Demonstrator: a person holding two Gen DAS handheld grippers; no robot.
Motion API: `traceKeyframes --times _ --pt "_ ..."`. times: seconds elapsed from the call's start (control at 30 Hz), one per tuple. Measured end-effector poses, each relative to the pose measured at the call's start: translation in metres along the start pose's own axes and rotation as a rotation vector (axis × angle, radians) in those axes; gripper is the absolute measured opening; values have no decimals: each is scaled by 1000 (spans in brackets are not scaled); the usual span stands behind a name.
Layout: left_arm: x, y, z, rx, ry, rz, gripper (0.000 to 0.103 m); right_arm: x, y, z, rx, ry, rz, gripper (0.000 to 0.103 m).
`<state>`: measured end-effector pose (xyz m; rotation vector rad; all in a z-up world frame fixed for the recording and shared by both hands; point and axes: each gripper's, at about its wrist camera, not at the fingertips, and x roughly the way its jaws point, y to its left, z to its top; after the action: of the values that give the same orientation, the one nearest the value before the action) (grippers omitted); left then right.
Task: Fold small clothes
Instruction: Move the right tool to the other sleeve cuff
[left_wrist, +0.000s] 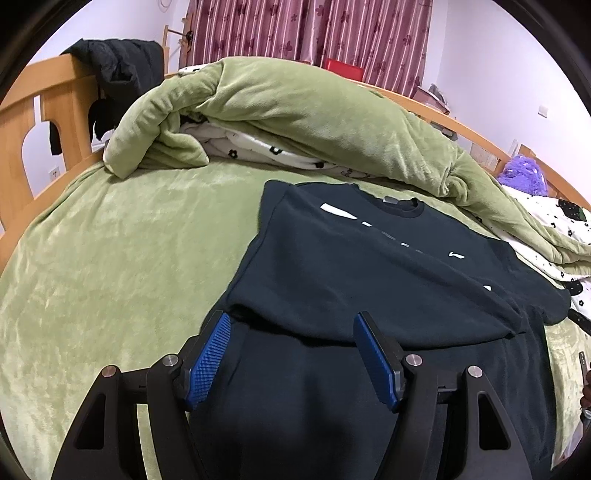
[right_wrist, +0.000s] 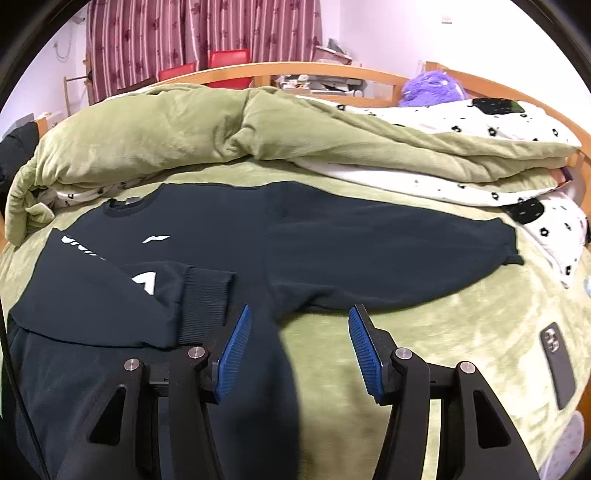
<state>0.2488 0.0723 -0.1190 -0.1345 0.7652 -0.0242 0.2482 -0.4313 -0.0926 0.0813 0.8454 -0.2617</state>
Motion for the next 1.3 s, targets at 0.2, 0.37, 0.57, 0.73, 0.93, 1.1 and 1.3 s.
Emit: traceKeyframes --times 0.2,0.37,0.57,0.73,0.93,1.1,1.3 --pt "3 -20 2 33 -3 8 67 1 -39 -4 24 28 -4 54" --pt "14 -33 -3 76 -2 32 68 12 -80 -12 54 28 -32 63" --pt "40 -35 -14 65 40 62 68 40 -129 -20 123 54 -37 63" --pt "60 -40 -30 79 65 100 68 64 -165 -19 153 53 -42 63" --pt "77 -43 -44 90 99 126 68 95 -198 -11 217 55 -29 63" --pt "83 -45 -50 103 102 135 72 117 -223 -3 263 52 -26 63" --pt "86 -48 -50 120 111 146 73 140 -253 7 325 57 1 63"
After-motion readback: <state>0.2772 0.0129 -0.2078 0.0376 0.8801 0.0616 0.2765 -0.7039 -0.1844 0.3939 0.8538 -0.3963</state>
